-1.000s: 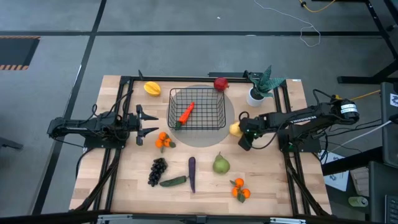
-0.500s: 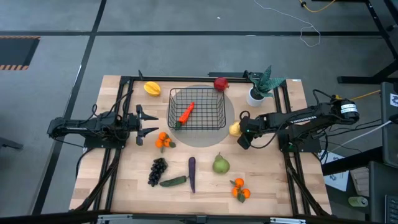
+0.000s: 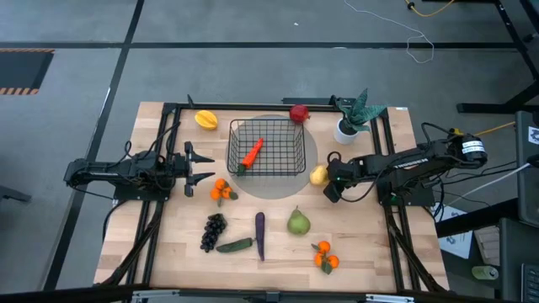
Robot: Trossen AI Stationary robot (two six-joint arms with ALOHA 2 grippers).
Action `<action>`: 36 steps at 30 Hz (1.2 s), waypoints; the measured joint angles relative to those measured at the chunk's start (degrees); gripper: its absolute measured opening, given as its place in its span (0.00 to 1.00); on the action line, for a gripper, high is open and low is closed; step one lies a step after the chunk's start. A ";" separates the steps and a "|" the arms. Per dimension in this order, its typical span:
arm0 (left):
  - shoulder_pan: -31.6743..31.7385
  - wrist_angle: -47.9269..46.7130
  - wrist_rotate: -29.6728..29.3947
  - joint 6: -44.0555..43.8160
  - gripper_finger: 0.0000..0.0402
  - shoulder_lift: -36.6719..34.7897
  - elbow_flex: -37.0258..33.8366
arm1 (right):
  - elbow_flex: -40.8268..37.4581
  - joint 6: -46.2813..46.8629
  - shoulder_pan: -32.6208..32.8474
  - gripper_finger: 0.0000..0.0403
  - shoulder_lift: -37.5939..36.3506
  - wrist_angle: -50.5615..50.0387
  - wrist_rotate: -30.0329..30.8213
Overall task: Build produce basket
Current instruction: Put the yellow pear into the wire basket
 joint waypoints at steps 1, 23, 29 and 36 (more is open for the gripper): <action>0.00 0.00 0.00 0.00 0.49 0.02 0.01 | 0.00 0.00 0.00 0.33 0.00 0.00 0.00; -0.01 0.00 -0.02 -0.01 0.48 0.01 0.00 | 13.93 -6.28 3.29 0.00 0.20 -9.42 -0.21; 0.00 0.00 0.00 -0.01 0.49 0.01 0.00 | 27.01 -4.04 5.77 0.00 0.17 -28.81 11.91; 0.00 0.00 0.00 -0.04 0.49 0.00 0.00 | 38.95 -4.35 6.64 0.00 0.11 -41.46 21.23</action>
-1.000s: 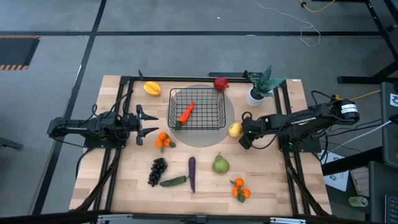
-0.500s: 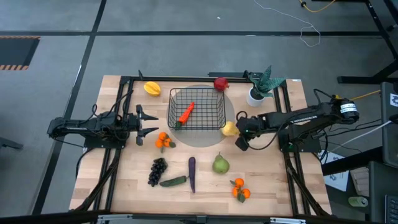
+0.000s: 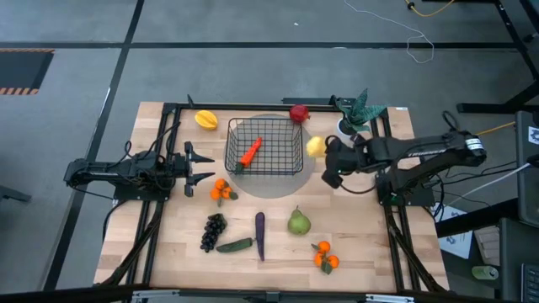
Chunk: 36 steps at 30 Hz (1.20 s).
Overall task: Build produce basket
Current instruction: Put the yellow pear into the wire basket, then put the orange tangerines into the wire basket
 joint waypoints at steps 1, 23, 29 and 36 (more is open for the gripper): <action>-0.01 0.00 0.00 0.00 0.49 0.00 0.00 | 1.17 -1.36 0.01 0.00 0.00 0.42 0.37; -0.01 0.02 0.00 -1.22 0.49 0.01 0.00 | 1.72 -38.54 -7.16 0.28 3.89 41.88 1.33; 0.00 0.02 0.00 -1.16 0.49 0.02 0.00 | 1.72 -29.73 -6.37 0.32 1.95 34.71 -8.08; -0.02 0.22 0.20 -3.42 0.49 0.02 0.00 | 1.72 -17.55 -2.39 0.31 1.33 17.55 -22.12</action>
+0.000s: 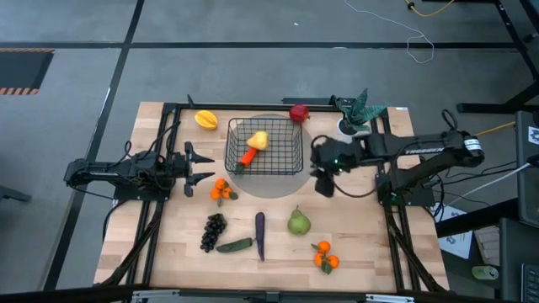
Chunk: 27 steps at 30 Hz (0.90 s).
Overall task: Build produce basket
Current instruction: Put the orange tangerines into the wire basket
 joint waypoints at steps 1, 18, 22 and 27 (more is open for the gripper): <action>0.02 0.17 0.17 -2.79 0.49 0.00 0.01 | 0.00 1.37 0.73 0.31 0.01 -3.18 -0.46; -8.42 3.17 11.56 -58.74 0.48 8.27 0.32 | -0.02 29.63 16.96 0.31 0.07 -31.06 19.12; -11.84 3.90 10.85 -57.21 0.48 12.73 2.57 | -0.02 29.79 18.37 0.31 0.07 -29.88 19.49; -15.36 12.64 9.74 -43.79 0.48 17.85 3.58 | -0.02 31.57 18.80 0.31 0.08 -29.64 19.52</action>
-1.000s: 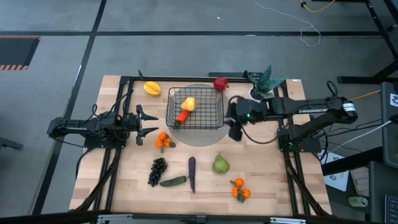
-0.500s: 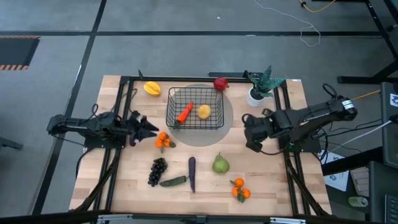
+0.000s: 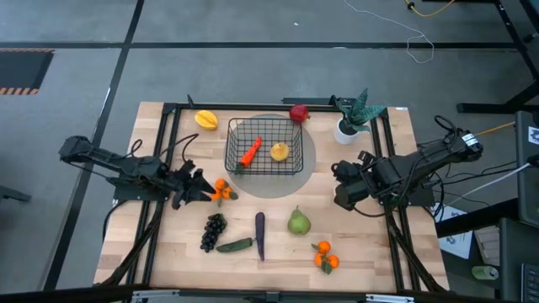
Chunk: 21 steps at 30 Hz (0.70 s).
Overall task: Build produce basket
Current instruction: Put the orange tangerines into the wire basket
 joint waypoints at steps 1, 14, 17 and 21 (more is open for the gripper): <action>-0.70 2.09 -0.02 4.08 0.48 0.93 0.00 | 0.00 0.42 0.01 0.31 0.01 -0.02 0.19; -3.69 -7.48 -14.72 27.10 0.48 8.13 0.02 | 0.00 1.15 -0.04 0.31 0.01 -0.02 4.65; -3.68 -8.39 -16.80 37.99 0.48 8.44 0.02 | 0.00 1.15 -0.04 0.31 0.01 -0.02 4.65; -3.68 -9.25 -21.23 42.23 0.48 9.93 0.02 | 0.00 1.28 -0.04 0.31 0.01 0.15 4.62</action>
